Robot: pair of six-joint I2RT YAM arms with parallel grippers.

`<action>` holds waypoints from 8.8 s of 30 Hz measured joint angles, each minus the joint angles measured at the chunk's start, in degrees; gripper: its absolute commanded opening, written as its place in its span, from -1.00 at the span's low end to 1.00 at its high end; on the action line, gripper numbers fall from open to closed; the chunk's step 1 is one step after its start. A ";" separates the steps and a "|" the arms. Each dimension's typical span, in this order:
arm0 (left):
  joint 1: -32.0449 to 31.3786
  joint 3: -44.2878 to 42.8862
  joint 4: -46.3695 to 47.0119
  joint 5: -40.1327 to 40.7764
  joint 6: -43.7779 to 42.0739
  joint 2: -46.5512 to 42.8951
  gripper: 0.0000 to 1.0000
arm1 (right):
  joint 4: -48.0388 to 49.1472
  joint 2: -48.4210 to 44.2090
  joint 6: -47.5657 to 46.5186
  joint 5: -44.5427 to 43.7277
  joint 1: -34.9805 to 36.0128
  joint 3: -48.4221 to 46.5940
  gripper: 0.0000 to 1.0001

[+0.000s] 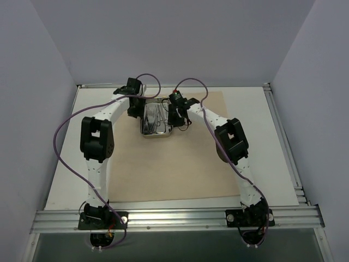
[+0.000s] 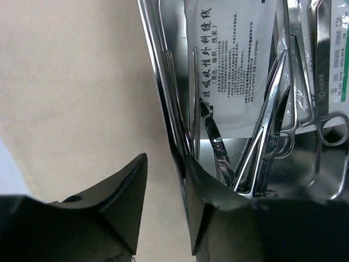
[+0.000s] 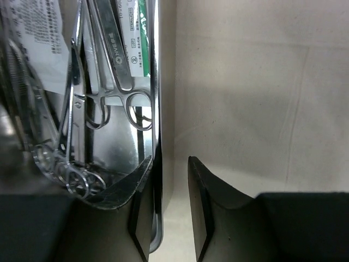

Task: Open and lay out the surgical kit
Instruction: Move the container from the surgical kit, then pick up the medical item from the container, then place the medical item in the surgical kit.

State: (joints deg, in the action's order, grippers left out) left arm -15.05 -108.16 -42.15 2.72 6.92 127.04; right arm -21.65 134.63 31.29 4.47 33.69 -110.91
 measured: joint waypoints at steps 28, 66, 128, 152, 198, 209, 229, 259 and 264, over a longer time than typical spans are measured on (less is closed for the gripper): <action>-1.22 -3.26 2.69 6.36 0.33 3.41 -0.95 | 1.68 -9.99 0.59 0.28 -6.86 9.68 -0.49; 9.31 -4.20 4.20 11.54 -5.66 3.78 -0.51 | 1.03 -12.41 0.17 -1.27 -9.03 13.22 -0.50; 1.55 -36.00 -3.98 6.91 -1.31 24.81 -0.54 | -3.06 -18.23 -0.44 -4.72 -9.03 19.10 -0.51; 2.78 -36.00 -3.98 1.09 4.55 23.28 -0.95 | -3.52 -18.23 -0.44 -5.31 -9.01 18.88 -0.51; 0.39 -27.12 -5.75 -21.09 19.98 -1.75 -0.95 | 19.93 -16.09 6.01 4.55 3.52 1.14 -0.35; 0.15 -26.27 -5.68 -21.66 21.14 -1.75 -0.95 | 17.81 -14.69 6.69 3.02 3.52 -1.20 -0.86; -0.50 -23.02 -5.16 -23.10 22.49 -1.77 -0.95 | 16.22 -11.02 8.52 3.32 2.60 -2.93 -0.91; 2.36 -23.98 -7.87 -16.83 12.83 -2.23 0.92 | 6.99 -38.23 -6.95 -10.36 -3.82 46.51 -1.00; 2.34 -23.98 -7.87 -16.39 12.22 -2.34 0.92 | 6.75 -37.55 -7.89 -10.93 -3.54 52.06 -1.00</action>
State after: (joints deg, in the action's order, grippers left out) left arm -12.71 -132.14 -50.02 -13.67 19.14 124.70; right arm -14.90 97.08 23.40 -6.46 30.15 -58.85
